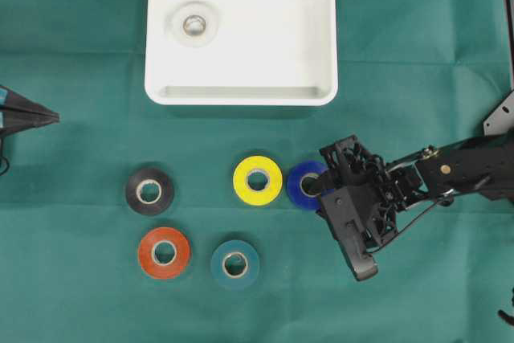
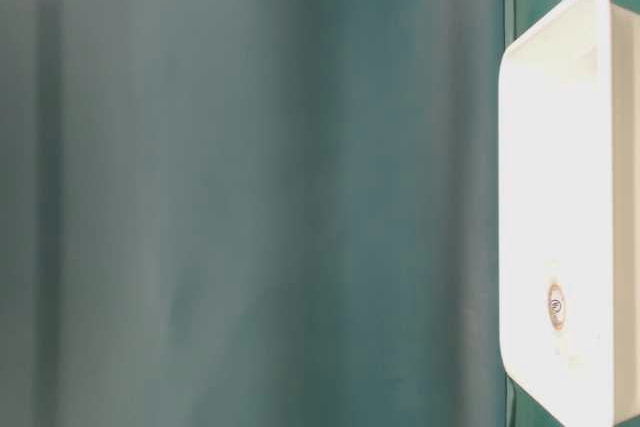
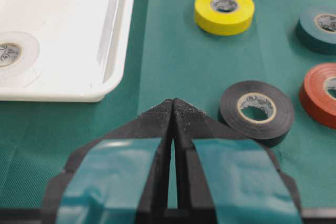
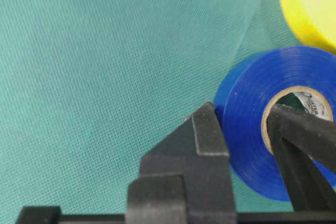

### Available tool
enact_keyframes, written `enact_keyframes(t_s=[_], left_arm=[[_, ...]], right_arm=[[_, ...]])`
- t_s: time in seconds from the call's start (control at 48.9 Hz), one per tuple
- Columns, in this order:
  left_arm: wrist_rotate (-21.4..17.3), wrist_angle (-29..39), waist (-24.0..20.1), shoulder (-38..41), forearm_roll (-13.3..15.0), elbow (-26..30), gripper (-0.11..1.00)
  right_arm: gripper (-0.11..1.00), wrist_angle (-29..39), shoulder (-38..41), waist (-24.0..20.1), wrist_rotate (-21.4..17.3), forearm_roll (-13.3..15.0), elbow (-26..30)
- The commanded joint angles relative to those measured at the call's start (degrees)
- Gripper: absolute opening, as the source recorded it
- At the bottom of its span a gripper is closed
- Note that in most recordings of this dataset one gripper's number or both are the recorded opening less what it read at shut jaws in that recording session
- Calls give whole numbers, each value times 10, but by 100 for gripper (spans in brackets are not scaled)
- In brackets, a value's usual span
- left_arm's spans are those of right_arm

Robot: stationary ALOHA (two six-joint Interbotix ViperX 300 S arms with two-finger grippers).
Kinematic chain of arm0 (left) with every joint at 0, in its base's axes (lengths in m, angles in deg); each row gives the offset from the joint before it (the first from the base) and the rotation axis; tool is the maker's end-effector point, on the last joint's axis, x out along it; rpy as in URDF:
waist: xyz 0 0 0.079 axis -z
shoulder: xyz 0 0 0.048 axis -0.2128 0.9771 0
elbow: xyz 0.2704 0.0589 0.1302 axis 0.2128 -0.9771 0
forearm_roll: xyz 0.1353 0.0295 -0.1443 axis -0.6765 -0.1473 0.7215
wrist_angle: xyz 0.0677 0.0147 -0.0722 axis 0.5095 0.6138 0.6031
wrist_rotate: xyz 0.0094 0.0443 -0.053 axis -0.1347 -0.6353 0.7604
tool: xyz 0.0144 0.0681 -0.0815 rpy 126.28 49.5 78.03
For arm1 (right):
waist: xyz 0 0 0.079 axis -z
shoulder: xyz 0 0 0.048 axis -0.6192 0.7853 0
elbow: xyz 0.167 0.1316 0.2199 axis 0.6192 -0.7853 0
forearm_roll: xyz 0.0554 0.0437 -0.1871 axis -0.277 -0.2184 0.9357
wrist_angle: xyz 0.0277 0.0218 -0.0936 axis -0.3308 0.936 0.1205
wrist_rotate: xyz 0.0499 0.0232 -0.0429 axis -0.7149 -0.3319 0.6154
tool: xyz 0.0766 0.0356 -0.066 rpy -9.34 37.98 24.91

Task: Put the tape into the white case with the right arm.
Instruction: 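Lift the blue roll and set it in the tray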

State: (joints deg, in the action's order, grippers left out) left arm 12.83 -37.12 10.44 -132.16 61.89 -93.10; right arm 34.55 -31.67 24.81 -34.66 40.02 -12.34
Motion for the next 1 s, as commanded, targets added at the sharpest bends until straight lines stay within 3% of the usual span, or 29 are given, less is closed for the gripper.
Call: enact_keyframes(t_s=[0.0,0.328,0.532,0.983], left_arm=[[0,-5,-1,4,1,6,0],[0,-5,-1,4,1,6,0],[0,-5,-1,4,1,5,0],[0,-5,-1,4,1,6,0]], right_arm=[[3,5,-33,1,-1,-2,13],[3,94,-117,1,0,-2,27],[3,84,-113,14,1,1,26],[3,18,-109,173,2,0,18]])
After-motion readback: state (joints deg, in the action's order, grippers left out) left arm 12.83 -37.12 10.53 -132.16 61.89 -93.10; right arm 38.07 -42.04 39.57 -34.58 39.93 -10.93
